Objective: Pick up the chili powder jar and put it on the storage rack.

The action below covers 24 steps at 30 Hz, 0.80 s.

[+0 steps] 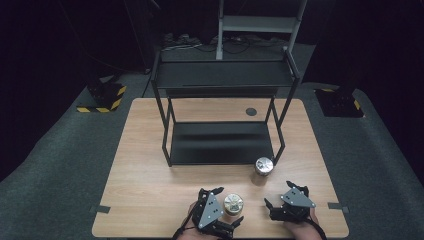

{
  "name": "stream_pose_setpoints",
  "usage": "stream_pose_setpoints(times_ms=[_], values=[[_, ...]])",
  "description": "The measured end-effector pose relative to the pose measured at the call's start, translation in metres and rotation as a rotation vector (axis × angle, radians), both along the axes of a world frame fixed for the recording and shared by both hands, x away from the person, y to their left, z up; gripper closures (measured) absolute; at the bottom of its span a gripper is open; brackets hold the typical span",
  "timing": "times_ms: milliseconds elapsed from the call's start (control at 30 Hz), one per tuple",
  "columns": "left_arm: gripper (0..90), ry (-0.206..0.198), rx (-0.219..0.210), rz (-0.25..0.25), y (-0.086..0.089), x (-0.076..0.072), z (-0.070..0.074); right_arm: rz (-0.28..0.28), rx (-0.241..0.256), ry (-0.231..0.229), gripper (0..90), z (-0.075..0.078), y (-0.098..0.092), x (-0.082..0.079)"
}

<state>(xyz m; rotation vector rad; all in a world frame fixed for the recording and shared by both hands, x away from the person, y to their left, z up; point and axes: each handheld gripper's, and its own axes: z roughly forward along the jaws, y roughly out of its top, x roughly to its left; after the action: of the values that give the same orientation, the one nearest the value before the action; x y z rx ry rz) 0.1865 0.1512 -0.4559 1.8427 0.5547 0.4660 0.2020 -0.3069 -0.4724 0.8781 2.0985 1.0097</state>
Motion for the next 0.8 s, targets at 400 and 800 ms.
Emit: stream_pose_setpoints(times_ms=[400, 800], values=[[12.7, 0.067, -0.039, 0.000, -0.001, 0.009, -0.012, 0.000, 0.006, 0.001, 0.4, 0.000, -0.001, 0.000], [31.6, 0.042, -0.033, -0.007, 0.002, 0.007, -0.017, 0.001, 0.006, 0.000, 0.4, 0.000, -0.001, 0.000]])
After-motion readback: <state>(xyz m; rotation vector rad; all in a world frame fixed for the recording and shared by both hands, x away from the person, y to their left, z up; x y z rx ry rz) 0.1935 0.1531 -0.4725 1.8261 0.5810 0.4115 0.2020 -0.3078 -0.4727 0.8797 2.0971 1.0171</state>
